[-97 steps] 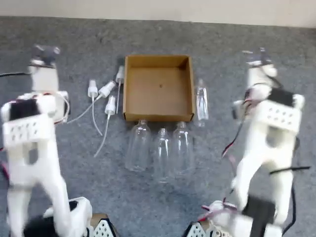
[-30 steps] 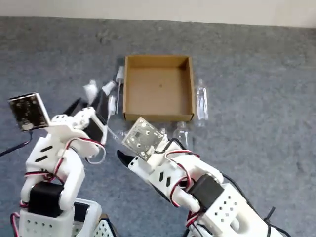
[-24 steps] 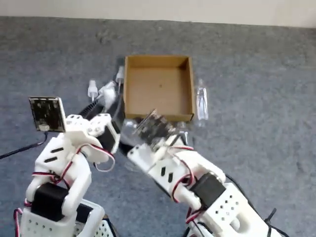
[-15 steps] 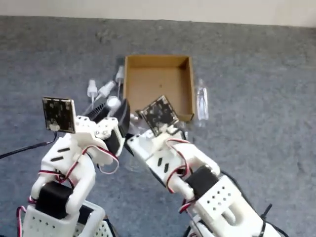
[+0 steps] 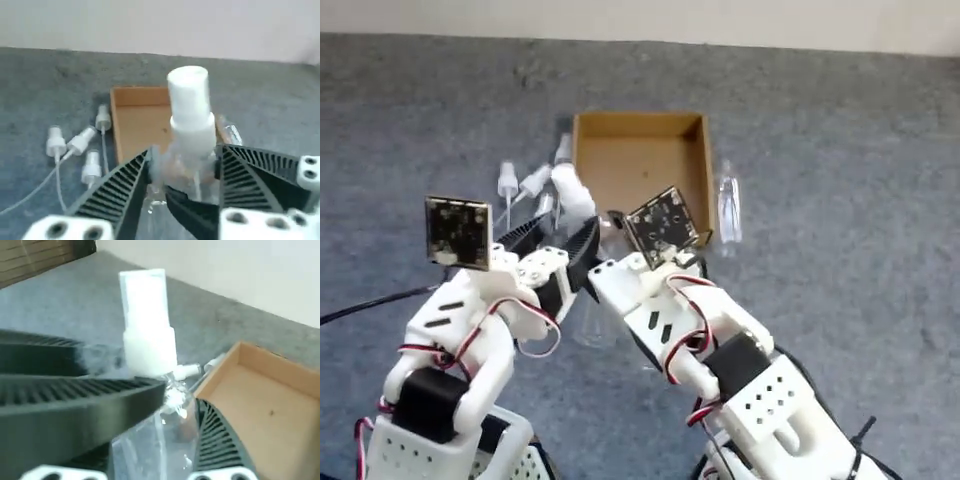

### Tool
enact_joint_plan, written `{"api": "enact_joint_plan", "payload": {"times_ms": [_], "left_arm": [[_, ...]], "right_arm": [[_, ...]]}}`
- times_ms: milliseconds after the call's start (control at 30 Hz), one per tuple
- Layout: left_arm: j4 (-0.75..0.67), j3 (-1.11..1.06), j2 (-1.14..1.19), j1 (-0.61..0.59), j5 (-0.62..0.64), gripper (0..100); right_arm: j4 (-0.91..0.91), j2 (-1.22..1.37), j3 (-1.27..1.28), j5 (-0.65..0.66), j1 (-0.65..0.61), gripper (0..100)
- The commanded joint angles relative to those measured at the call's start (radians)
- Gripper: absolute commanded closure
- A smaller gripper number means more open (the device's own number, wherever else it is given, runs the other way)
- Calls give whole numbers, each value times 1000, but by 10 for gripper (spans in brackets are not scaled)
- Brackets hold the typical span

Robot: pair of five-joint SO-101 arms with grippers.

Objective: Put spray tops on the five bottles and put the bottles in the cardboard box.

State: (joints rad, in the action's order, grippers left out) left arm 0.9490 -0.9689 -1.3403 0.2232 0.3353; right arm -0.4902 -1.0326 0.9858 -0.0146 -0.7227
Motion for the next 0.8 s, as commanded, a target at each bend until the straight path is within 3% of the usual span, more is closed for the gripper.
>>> {"api": "enact_joint_plan", "payload": {"times_ms": [0,100,233,400,667,767], "left_arm": [[28,50,-64,-136,-8,839],[32,27,-166,-216,-8,838],[20,-68,-289,-236,-46,838],[-112,-193,-314,-232,-135,838],[-155,-277,-314,5,-311,837],[-158,-283,-314,13,-311,774]], "right_arm": [[41,-2,-25,-8,48,995],[42,-1,-31,-8,117,995],[41,5,-91,-6,203,995],[35,159,-263,-6,236,995],[-113,501,-673,-15,202,995],[-197,562,-794,-15,142,995]]}}
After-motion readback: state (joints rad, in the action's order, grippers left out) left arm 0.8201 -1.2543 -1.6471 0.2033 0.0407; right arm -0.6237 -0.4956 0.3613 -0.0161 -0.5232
